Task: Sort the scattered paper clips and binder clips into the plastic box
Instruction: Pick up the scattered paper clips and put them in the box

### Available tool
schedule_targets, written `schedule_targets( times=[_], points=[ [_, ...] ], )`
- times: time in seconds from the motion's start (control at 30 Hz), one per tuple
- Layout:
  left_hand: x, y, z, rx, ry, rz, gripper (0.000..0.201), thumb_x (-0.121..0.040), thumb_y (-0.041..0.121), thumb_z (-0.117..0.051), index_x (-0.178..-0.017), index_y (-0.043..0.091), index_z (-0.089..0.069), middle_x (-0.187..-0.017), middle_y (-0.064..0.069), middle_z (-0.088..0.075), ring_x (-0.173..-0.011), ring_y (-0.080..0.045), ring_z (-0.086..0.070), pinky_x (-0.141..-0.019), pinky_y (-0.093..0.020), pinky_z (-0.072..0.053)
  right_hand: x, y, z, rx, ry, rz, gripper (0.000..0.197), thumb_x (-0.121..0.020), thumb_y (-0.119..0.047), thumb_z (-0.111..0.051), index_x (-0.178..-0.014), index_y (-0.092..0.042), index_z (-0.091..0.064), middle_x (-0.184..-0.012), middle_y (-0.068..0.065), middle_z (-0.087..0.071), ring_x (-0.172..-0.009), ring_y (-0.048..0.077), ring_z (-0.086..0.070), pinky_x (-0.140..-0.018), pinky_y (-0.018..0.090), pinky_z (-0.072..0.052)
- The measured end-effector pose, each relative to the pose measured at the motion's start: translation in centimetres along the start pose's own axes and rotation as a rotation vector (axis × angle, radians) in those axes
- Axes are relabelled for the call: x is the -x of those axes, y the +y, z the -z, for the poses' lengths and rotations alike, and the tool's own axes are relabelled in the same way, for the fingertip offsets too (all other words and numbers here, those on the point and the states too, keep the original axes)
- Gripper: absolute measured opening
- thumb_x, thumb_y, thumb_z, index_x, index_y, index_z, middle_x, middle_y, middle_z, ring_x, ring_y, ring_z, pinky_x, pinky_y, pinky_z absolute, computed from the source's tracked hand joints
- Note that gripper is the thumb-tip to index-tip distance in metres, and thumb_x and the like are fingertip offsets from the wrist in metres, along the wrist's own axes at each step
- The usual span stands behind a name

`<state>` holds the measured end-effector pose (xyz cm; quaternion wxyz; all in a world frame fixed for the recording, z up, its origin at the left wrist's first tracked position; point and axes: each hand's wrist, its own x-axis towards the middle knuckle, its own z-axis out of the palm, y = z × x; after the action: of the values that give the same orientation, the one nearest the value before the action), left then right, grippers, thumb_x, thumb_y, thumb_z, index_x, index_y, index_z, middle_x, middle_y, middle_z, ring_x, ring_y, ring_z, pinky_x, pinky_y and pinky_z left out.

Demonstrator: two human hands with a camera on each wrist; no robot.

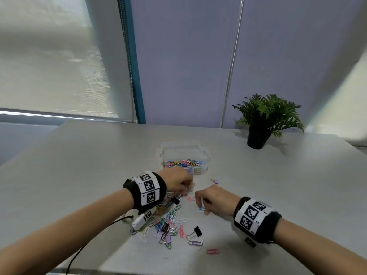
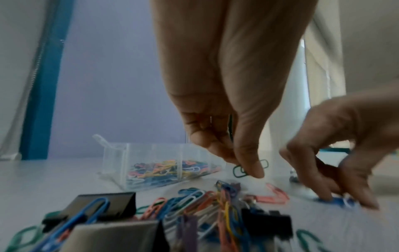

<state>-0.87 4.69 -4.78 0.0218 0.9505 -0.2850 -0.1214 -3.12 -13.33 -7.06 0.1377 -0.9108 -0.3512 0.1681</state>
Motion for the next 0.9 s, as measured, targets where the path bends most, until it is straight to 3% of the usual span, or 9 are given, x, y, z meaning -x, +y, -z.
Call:
schedule_targets(
  times=[0.13,0.2,0.3,0.4,0.5,0.63,0.73,0.8,0.9],
  points=[
    [-0.7,1.1,-1.1,-0.104,-0.046,-0.042,0.022,-0.084,0.014,-0.06,-0.106,0.013,-0.063,-0.11,-0.01,-0.063,-0.108,-0.027,-0.055,-0.082,-0.036,-0.045,-0.6,0.3,0.5,-0.014,-0.061,-0.009,0.024,-0.08,0.006,-0.049,-0.075,-0.016,-0.056,-0.069,0.006,-0.064,-0.08,0.022,-0.071,-0.056,0.013,-0.041],
    [-1.1,1.5,-1.4,-0.138,-0.037,-0.043,0.022,-0.082,0.008,-0.058,-0.104,0.011,-0.064,-0.108,-0.012,-0.063,-0.106,-0.029,-0.056,-0.08,-0.038,-0.046,-0.7,0.3,0.5,-0.008,-0.079,-0.034,0.026,-0.081,0.005,-0.05,-0.073,-0.019,-0.054,-0.082,0.013,-0.071,-0.082,0.021,-0.07,-0.06,0.016,-0.044],
    [-1.3,1.7,-1.7,-0.174,-0.022,-0.028,0.023,-0.081,0.006,-0.058,-0.103,0.008,-0.064,-0.108,-0.014,-0.062,-0.106,-0.031,-0.055,-0.081,-0.04,-0.048,-0.4,0.3,-0.1,0.039,-0.009,-0.103,0.033,-0.08,0.0,-0.053,-0.062,-0.027,-0.046,-0.073,-0.002,-0.068,-0.077,0.017,-0.063,-0.066,0.028,-0.044],
    [-1.3,1.9,-1.9,-0.209,-0.029,-0.022,0.025,-0.085,0.008,-0.055,-0.109,0.005,-0.061,-0.114,-0.016,-0.057,-0.111,-0.031,-0.05,-0.083,-0.041,-0.044,0.2,0.0,-0.8,-0.001,0.076,-0.159,0.036,-0.079,-0.001,-0.052,-0.058,-0.028,-0.04,-0.059,-0.01,-0.051,-0.062,0.008,-0.05,-0.059,0.024,-0.034],
    [-1.2,1.9,-1.9,-0.206,-0.038,-0.035,0.024,-0.086,0.009,-0.055,-0.109,0.006,-0.061,-0.117,-0.015,-0.054,-0.114,-0.03,-0.047,-0.086,-0.041,-0.044,0.5,-0.2,-0.8,-0.061,0.102,-0.168,0.037,-0.077,0.003,-0.051,-0.057,-0.027,-0.041,-0.057,-0.01,-0.049,-0.055,0.004,-0.049,-0.054,0.02,-0.034],
    [-1.2,1.5,-2.1,-0.099,-0.006,-0.008,0.018,-0.085,0.009,-0.054,-0.102,0.006,-0.06,-0.112,-0.014,-0.056,-0.107,-0.031,-0.052,-0.084,-0.043,-0.048,0.9,0.6,0.6,-0.157,0.159,-0.198,0.03,-0.075,0.007,-0.055,-0.066,-0.022,-0.054,-0.065,-0.002,-0.058,-0.059,0.009,-0.059,-0.058,0.021,-0.048],
    [-1.4,1.7,-1.9,0.108,0.02,0.042,0.015,-0.085,0.004,-0.053,-0.098,0.004,-0.059,-0.106,-0.013,-0.064,-0.101,-0.027,-0.059,-0.074,-0.026,-0.04,1.5,1.6,1.3,-0.25,0.181,-0.256,0.026,-0.078,0.007,-0.051,-0.071,-0.018,-0.055,-0.078,0.018,-0.068,-0.054,0.015,-0.062,-0.058,0.034,-0.055],
    [-1.8,2.1,-1.8,0.171,0.016,0.077,0.015,-0.087,0.008,-0.056,-0.1,0.002,-0.059,-0.107,-0.013,-0.066,-0.102,-0.024,-0.058,-0.071,-0.023,-0.033,1.7,1.8,1.1,-0.244,0.136,-0.294,0.024,-0.075,0.006,-0.056,-0.074,-0.018,-0.057,-0.082,0.017,-0.067,-0.061,0.021,-0.062,-0.065,0.037,-0.056],
    [-2.4,2.9,-2.1,0.19,0.033,0.121,0.021,-0.083,0.011,-0.064,-0.102,0.002,-0.06,-0.11,-0.016,-0.065,-0.105,-0.029,-0.059,-0.081,-0.03,-0.043,1.2,1.5,0.0,-0.154,0.084,-0.35,0.022,-0.071,-0.003,-0.071,-0.088,-0.015,-0.064,-0.084,0.004,-0.058,-0.077,0.018,-0.056,-0.073,0.031,-0.048]
  ],
)
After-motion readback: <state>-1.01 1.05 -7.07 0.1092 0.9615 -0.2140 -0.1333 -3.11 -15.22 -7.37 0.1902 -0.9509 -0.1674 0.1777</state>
